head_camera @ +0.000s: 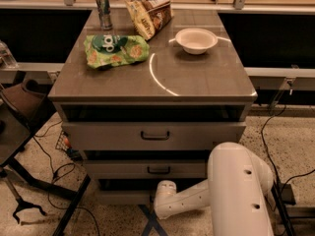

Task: Open bottom drawer

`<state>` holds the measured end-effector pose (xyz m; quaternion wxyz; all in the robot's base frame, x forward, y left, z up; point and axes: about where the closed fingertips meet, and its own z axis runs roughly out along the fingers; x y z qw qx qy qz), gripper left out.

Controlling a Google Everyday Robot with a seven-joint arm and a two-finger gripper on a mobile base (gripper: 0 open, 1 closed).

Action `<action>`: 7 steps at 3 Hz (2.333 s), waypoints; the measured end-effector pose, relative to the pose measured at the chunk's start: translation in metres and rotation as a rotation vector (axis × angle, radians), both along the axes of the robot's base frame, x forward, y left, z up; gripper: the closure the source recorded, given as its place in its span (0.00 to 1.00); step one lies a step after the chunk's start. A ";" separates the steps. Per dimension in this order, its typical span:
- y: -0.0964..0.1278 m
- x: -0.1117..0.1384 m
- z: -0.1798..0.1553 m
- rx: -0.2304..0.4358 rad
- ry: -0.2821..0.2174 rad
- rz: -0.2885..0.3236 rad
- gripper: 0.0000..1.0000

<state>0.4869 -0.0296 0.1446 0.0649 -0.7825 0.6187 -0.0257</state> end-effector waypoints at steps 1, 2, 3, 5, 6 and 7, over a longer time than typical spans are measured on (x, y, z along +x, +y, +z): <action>0.000 0.000 0.002 0.000 0.000 0.000 0.93; 0.000 -0.001 0.003 0.000 0.000 0.000 1.00; 0.000 -0.001 0.003 0.000 0.000 0.000 1.00; -0.009 -0.021 0.005 0.017 0.000 -0.015 1.00; -0.023 -0.044 0.013 0.033 -0.009 -0.034 1.00; -0.022 -0.047 0.014 0.033 -0.009 -0.034 1.00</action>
Offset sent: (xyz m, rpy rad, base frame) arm 0.0001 0.0000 0.0018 0.0000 -0.0002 0.0000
